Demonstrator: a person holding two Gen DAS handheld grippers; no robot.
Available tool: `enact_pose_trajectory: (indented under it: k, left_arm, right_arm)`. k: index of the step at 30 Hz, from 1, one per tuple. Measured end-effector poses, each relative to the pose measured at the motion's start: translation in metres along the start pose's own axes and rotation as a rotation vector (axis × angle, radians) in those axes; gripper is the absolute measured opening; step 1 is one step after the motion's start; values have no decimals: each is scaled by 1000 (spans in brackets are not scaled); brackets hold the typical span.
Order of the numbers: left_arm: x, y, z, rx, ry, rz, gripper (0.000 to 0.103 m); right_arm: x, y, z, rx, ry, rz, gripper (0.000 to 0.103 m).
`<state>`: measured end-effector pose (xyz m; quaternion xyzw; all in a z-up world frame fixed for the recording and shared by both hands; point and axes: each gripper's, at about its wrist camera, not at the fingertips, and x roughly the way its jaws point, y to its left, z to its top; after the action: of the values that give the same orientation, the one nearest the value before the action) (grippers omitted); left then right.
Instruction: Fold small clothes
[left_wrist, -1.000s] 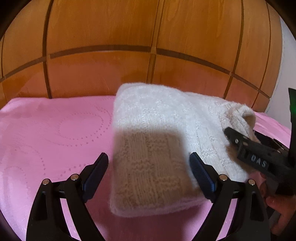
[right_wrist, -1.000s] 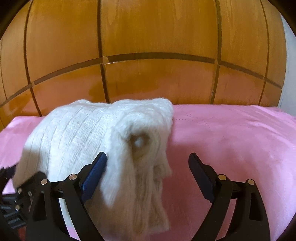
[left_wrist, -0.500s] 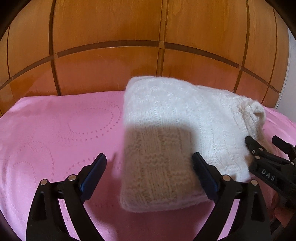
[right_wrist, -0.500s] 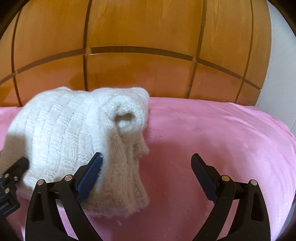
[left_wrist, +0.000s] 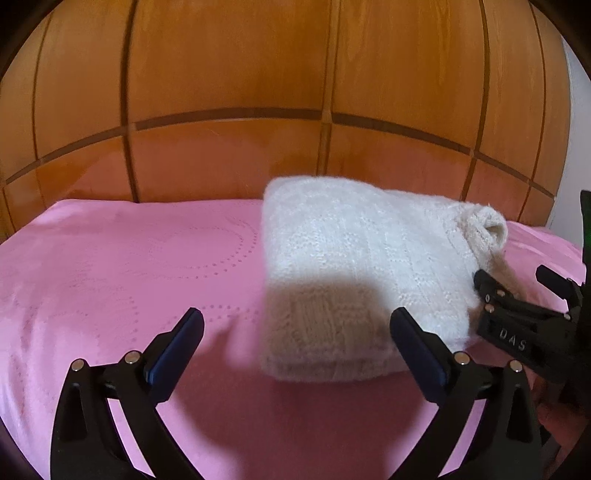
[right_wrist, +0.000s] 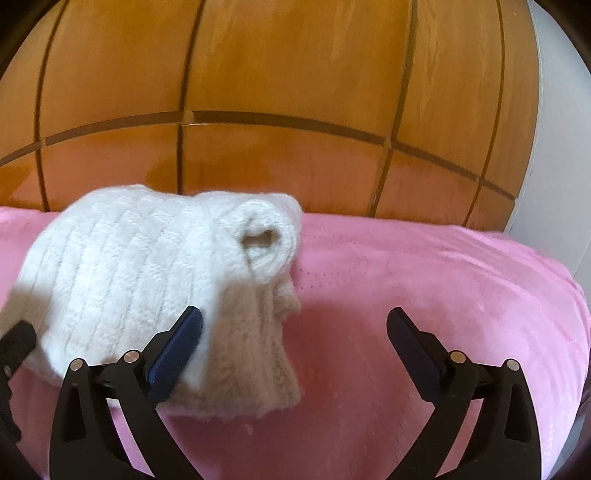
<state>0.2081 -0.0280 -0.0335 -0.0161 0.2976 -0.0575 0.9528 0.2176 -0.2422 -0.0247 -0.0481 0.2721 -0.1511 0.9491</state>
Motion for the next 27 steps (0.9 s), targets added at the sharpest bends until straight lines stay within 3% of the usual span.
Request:
enact_pose_trajectory:
  k: [8, 13, 18, 27]
  left_arm:
    - [-24, 10, -8, -50, -6, 30, 101]
    - [-39, 13, -17, -65, 6, 104, 101]
    - [-42, 7, -24, -19, 32, 167, 101]
    - [-72, -7, -27, 41, -102, 300, 101]
  right_arm:
    - [-22, -3, -11, 2, -26, 22, 99]
    - [-32, -11, -18, 32, -19, 40, 99]
    - [-48, -14, -25, 49, -64, 45, 99]
    - [-67, -16, -37, 71, -107, 44, 99]
